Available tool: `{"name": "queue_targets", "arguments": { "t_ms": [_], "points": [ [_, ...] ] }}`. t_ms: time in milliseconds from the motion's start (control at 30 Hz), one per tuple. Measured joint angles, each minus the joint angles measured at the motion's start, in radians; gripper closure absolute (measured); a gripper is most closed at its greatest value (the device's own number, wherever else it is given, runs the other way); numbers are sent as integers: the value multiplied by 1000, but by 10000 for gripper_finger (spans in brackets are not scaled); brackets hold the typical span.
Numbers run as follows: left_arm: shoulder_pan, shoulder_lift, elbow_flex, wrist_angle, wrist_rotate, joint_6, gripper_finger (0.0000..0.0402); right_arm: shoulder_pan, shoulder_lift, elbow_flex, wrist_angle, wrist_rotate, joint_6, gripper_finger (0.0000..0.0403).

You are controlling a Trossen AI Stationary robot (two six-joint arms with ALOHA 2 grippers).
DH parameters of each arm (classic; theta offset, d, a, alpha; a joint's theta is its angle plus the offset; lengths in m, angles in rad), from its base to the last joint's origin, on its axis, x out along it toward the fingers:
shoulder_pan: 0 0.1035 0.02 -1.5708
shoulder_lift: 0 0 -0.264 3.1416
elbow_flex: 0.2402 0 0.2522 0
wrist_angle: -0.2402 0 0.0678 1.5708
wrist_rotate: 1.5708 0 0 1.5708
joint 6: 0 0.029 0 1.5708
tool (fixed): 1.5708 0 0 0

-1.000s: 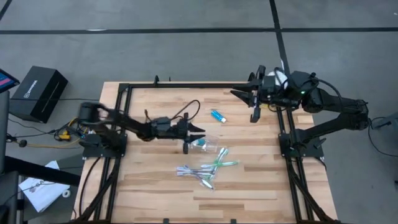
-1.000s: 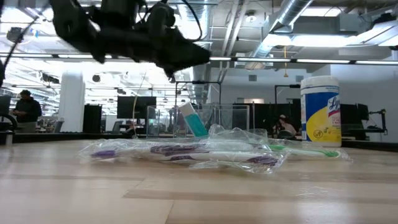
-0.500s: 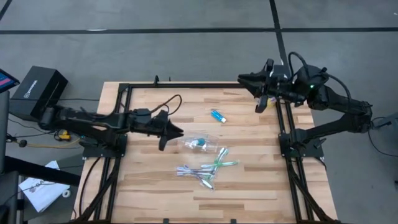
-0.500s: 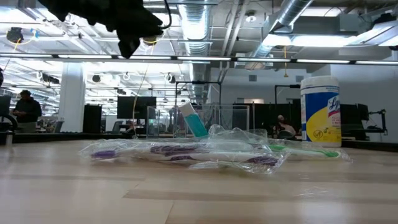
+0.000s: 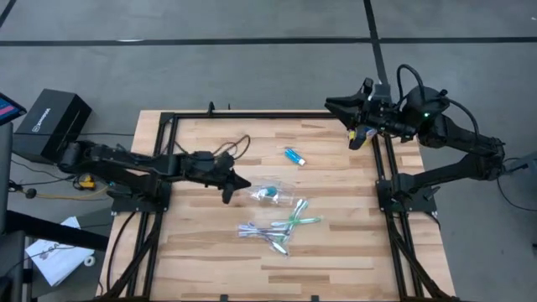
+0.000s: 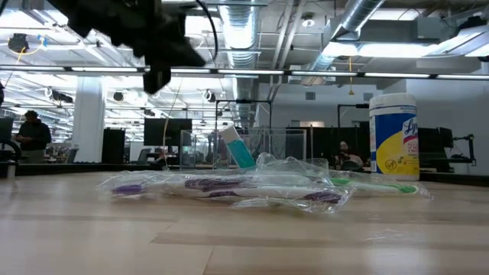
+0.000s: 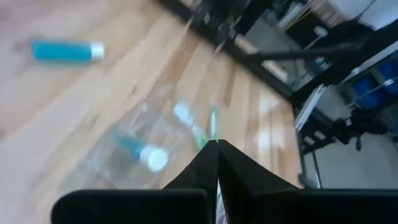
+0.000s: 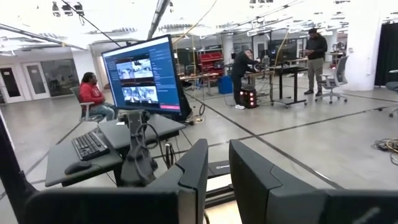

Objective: Pick & Place toothbrushing station
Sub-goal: Put the bottom blue mouthwash bottle into the transparent organizer

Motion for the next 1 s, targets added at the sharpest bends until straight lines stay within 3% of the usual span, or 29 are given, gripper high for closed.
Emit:
{"name": "queue_targets", "arguments": {
  "t_ms": [300,500,1000],
  "points": [
    [10,153,115,-153,102,29,401,-11,-4,0,0,-9,88,344],
    [14,203,206,-279,112,75,401,-9,-4,0,16,18,93,344],
    [54,285,235,-288,142,98,401,-10,-4,0,23,21,100,344]
  ]
}}
